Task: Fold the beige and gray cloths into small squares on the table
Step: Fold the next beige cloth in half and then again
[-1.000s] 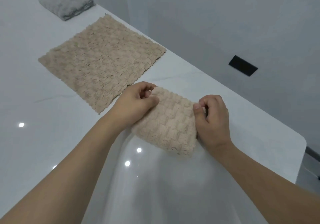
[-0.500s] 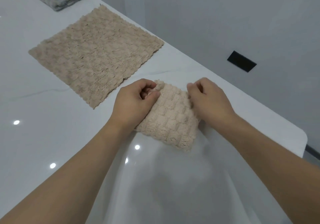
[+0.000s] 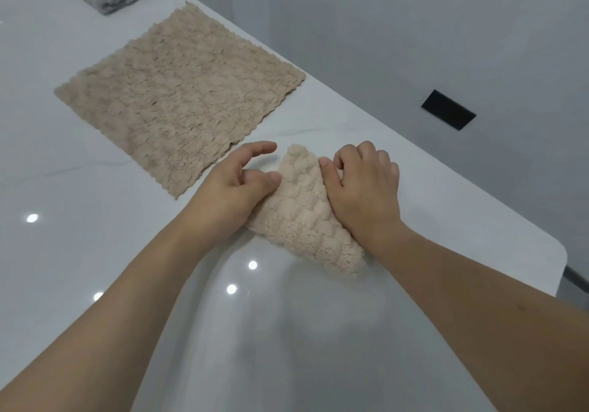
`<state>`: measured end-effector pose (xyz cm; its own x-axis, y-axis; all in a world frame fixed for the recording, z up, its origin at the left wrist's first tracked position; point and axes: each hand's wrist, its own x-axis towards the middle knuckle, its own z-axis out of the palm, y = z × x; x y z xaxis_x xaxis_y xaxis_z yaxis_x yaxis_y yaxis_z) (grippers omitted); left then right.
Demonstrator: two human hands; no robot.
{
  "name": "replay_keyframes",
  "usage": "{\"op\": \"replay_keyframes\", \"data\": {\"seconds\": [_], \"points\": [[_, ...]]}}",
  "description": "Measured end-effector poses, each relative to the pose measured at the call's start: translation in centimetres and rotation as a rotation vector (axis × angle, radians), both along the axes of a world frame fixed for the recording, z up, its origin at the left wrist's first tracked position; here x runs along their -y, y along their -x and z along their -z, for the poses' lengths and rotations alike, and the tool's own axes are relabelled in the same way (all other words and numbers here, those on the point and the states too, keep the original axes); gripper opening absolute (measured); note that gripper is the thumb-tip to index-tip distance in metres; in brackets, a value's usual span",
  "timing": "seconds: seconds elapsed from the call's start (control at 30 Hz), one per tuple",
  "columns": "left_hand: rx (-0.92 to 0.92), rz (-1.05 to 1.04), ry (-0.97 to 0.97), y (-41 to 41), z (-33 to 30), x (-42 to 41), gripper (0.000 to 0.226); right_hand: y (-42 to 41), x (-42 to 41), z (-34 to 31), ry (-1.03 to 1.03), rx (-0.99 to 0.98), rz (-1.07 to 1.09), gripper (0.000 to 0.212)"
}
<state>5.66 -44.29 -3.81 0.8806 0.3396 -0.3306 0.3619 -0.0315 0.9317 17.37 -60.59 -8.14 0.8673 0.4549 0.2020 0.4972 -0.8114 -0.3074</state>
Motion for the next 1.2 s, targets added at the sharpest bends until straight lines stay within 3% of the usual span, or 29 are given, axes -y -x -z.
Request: {"op": "replay_keyframes", "data": {"seconds": [0.23,0.37,0.57,0.67,0.83,1.1,1.2], "points": [[-0.150,0.092,0.119,2.5,-0.5,0.8,0.058,-0.1,0.0,-0.2,0.023,-0.022,0.000,0.031],[-0.155,0.122,0.199,4.3,0.0,-0.1,0.057,-0.1,-0.1,-0.2,0.065,-0.014,0.012,0.032],[-0.300,0.117,-0.017,3.2,0.2,0.5,0.058,0.0,-0.1,-0.4,0.038,-0.036,0.008,0.039],[-0.314,0.074,-0.059,2.5,0.4,0.6,0.043,0.1,-0.1,-0.7,0.037,-0.078,-0.014,0.048],[-0.297,-0.036,-0.308,1.5,0.8,-0.2,0.028,-0.1,0.0,-0.9,0.117,-0.130,-0.064,0.052],[-0.187,0.020,-0.130,1.7,-0.3,-2.4,0.023,-0.5,0.4,-0.9,0.003,-0.196,-0.110,0.028],[-0.172,0.064,-0.032,2.9,-0.8,-2.2,0.035,-0.4,0.3,-0.9,0.013,-0.188,-0.114,0.027]]}}
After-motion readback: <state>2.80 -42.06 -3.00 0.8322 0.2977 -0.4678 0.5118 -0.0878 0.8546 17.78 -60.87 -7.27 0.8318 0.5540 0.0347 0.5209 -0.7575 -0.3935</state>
